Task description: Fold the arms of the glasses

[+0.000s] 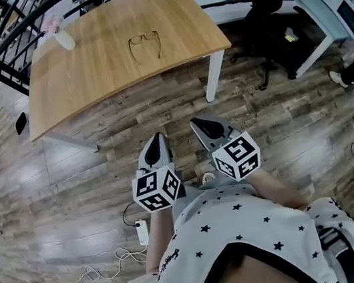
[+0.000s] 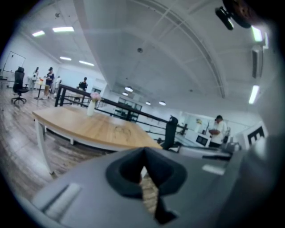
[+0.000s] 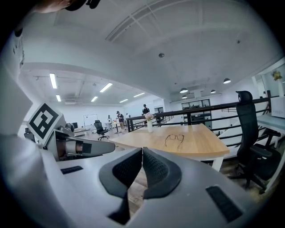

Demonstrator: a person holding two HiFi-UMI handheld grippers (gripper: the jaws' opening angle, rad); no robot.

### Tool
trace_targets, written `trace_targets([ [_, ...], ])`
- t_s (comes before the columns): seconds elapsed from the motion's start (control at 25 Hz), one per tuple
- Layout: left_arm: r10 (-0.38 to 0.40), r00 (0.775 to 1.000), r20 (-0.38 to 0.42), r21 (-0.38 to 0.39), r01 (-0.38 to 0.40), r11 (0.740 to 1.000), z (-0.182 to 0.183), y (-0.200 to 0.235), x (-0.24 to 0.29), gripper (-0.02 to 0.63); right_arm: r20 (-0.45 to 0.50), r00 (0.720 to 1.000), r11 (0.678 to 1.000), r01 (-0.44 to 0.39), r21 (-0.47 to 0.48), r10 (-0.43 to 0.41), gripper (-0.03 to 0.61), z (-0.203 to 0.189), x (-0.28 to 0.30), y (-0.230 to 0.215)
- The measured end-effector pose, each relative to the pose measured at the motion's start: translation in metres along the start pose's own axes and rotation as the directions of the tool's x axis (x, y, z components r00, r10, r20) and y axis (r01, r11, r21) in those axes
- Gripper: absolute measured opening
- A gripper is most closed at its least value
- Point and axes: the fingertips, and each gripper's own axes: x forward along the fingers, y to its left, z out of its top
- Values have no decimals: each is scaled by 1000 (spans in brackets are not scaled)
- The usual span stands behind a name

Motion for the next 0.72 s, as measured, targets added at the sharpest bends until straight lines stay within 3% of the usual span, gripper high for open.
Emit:
trace_targets([
  [0.72, 26, 1000, 8, -63, -25, 998, -1, -8, 17, 8, -8, 998, 998, -55, -3, 55, 17, 2, 4, -22],
])
